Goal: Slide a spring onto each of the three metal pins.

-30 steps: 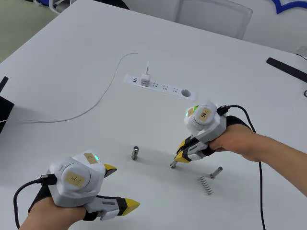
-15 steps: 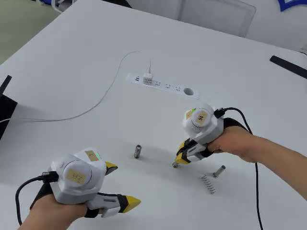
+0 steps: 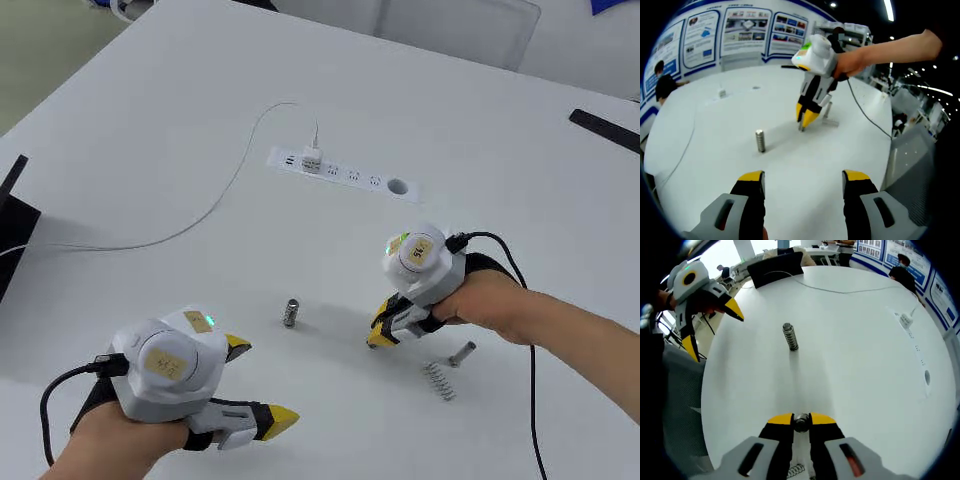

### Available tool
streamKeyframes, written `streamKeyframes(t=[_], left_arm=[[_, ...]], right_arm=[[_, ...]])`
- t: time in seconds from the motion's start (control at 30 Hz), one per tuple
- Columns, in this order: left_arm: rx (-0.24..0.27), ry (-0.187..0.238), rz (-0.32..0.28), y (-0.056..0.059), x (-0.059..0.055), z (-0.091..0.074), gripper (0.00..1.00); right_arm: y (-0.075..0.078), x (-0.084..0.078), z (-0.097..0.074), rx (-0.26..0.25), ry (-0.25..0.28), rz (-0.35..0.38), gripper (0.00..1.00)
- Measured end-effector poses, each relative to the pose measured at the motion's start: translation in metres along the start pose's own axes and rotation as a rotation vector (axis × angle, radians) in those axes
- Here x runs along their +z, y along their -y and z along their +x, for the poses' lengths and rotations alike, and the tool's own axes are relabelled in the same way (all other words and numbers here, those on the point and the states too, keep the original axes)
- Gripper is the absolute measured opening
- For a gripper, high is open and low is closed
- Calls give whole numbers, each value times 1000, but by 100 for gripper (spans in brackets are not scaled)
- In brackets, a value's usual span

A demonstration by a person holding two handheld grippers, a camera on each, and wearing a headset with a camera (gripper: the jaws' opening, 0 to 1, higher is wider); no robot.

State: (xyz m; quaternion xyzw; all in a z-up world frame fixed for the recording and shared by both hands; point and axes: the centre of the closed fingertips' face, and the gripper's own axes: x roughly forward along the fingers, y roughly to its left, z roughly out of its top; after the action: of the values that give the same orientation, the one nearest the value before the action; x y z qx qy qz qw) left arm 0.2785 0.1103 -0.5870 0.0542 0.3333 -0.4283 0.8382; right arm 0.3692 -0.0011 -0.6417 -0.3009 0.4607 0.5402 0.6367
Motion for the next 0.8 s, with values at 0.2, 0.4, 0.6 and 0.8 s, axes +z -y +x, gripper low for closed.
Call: streamKeyframes(t=[0.2, 0.4, 0.6, 0.8], left_arm=[[1, -1, 2, 1, 0, 0, 64], [1, -1, 3, 2, 0, -2, 64], [-6, -3, 12, 7, 0, -2, 64], [-7, 7, 19, 9, 6, -3, 64]], right_arm=[[-2, 0, 2, -2, 1, 4, 15], [-3, -1, -5, -9, 18, 22, 23], [-6, -5, -17, -32, 47, 54, 29], [-9, -8, -32, -63, 96, 112, 34]])
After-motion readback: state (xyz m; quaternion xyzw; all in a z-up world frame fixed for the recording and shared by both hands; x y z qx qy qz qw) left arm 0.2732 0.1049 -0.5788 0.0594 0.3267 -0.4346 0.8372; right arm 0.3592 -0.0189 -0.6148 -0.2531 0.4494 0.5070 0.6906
